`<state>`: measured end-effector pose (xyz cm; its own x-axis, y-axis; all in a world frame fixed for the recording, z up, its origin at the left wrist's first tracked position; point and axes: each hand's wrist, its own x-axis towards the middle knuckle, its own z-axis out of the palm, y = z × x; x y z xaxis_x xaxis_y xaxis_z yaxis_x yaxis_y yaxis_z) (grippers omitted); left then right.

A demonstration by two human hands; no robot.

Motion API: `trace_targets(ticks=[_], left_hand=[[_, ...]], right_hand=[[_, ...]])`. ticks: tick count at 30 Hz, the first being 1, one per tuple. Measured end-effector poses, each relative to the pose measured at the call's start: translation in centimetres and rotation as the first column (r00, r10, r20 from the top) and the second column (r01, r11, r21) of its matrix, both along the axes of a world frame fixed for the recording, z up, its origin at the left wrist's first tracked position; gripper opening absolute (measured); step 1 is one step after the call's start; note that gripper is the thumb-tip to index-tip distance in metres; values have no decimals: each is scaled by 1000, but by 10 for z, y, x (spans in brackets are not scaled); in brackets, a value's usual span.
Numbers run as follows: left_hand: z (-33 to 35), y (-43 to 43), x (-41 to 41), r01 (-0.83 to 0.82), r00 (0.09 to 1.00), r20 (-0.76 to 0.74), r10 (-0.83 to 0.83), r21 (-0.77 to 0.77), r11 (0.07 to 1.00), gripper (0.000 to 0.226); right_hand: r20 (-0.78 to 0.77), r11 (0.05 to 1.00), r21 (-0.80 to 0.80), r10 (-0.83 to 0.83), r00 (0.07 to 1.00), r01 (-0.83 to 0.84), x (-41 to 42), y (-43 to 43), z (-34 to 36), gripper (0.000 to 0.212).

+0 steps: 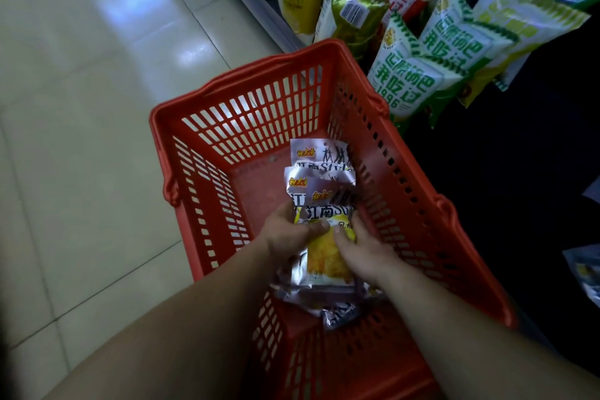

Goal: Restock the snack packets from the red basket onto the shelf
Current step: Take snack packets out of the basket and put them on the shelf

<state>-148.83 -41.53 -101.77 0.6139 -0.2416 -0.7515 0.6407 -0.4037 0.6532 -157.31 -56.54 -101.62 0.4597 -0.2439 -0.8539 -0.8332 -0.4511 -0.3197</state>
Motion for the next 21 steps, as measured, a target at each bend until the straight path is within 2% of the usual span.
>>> trace_targets(ticks=[2, 5, 6, 8, 10, 11, 13, 15, 16, 19, 21], left_hand=[[12, 1, 3, -16, 1000, 11, 16, -13, 1000, 47], [29, 5, 15, -25, 999, 34, 26, -38, 999, 56], [36, 7, 21, -32, 999, 41, 34, -37, 999, 64], [50, 9, 32, -19, 996, 86, 22, -33, 999, 76], [65, 8, 39, 13, 988, 155, -11, -11, 1000, 79], [70, 9, 40, 26, 982, 185, -26, 0, 1000, 79], [73, 13, 39, 14, 981, 195, -14, -1, 1000, 76], [72, 17, 31, -25, 989, 143, 27, -21, 999, 69], [69, 19, 26, -41, 992, 121, 44, -25, 999, 67], [61, 25, 20, -103, 989, 105, 106, -34, 994, 67], [61, 29, 25, -103, 987, 120, 106, -31, 994, 67]], right_hand=[[37, 994, 61, -90, 995, 88, -3, -4, -5, 67], [8, 985, -28, -167, 986, 168, -7, -7, -5, 62], [-28, 986, -59, -157, 987, 155, -9, -7, -1, 59], [-128, 997, -77, -30, 991, 20, -9, -1, 15, 47], [-188, 998, -41, 47, 981, -56, -16, 6, 20, 44], [-189, 999, -27, 31, 981, -37, -20, 8, 17, 45], [-106, 991, 14, -134, 985, 136, -22, 16, 11, 46], [16, 929, 104, -359, 933, 355, -16, 23, 11, 34], [66, 910, 149, -399, 914, 387, -11, 24, 8, 32], [118, 846, 296, -494, 861, 444, 4, 22, 3, 50], [80, 792, 340, -561, 824, 506, 10, 20, 10, 37]])
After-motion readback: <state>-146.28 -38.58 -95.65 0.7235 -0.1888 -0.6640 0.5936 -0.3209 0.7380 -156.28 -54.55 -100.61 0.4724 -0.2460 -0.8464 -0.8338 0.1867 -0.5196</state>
